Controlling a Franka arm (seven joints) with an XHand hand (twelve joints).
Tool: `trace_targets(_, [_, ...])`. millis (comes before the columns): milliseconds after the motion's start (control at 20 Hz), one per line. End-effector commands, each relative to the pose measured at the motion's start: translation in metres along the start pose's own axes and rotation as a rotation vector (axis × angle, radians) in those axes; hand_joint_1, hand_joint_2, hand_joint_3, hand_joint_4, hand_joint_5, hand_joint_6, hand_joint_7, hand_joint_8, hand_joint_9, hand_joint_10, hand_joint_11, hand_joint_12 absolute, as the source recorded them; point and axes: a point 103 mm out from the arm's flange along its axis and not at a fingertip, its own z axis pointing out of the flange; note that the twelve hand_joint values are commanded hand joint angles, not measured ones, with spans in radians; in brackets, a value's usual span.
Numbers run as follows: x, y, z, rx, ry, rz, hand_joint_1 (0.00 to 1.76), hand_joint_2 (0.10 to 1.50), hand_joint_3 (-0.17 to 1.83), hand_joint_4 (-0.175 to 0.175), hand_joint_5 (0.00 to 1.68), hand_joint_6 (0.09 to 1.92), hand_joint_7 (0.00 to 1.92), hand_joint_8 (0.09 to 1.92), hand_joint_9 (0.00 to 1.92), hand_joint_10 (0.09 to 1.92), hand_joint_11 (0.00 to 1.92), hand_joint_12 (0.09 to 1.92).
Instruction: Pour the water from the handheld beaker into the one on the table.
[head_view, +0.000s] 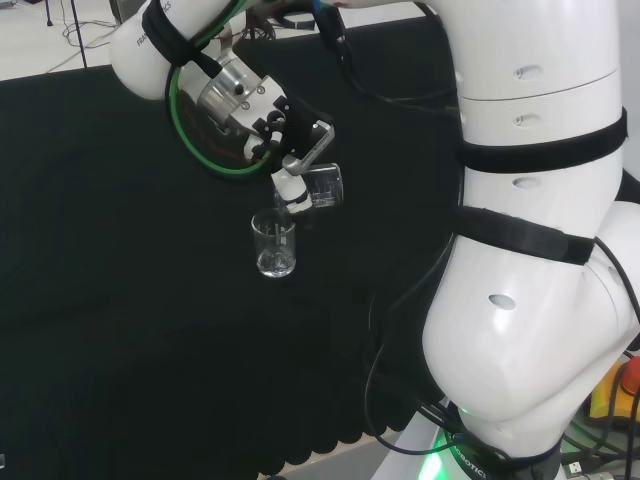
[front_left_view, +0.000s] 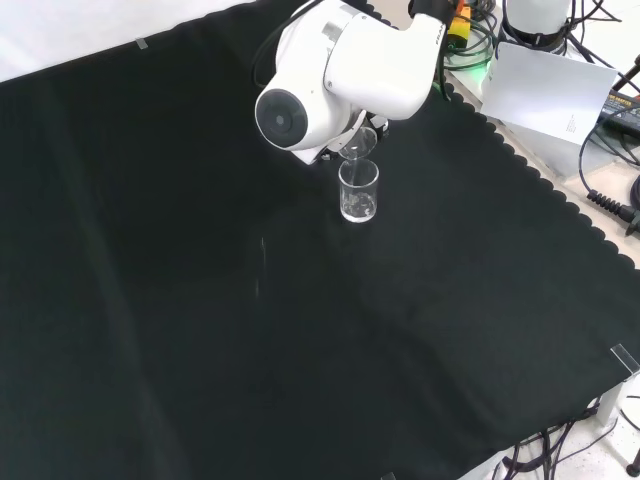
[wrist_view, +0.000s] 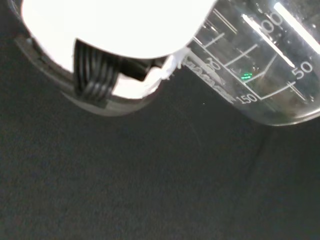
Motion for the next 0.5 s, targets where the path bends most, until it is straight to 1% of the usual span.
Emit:
trace_targets(50, [0.0014, -0.0009, -0.0008, 0.008, -0.012, 0.006, 1.55, 0.58, 0.65, -0.175, 1.38, 0.29, 1.45, 0.43, 1.58, 0.29, 1.16, 0.83])
trace_targets(200, [0.0013, -0.0013, -0.0023, 0.014, -0.026, 0.001, 1.55, 0.58, 0.65, -0.175, 1.38, 0.29, 1.45, 0.43, 1.58, 0.29, 1.16, 0.84])
trace_targets(500, [0.0037, -0.0022, -0.0045, 0.018, -0.023, 0.007, 1.55, 0.58, 0.65, -0.175, 1.38, 0.30, 1.45, 0.44, 1.58, 0.30, 1.16, 0.84])
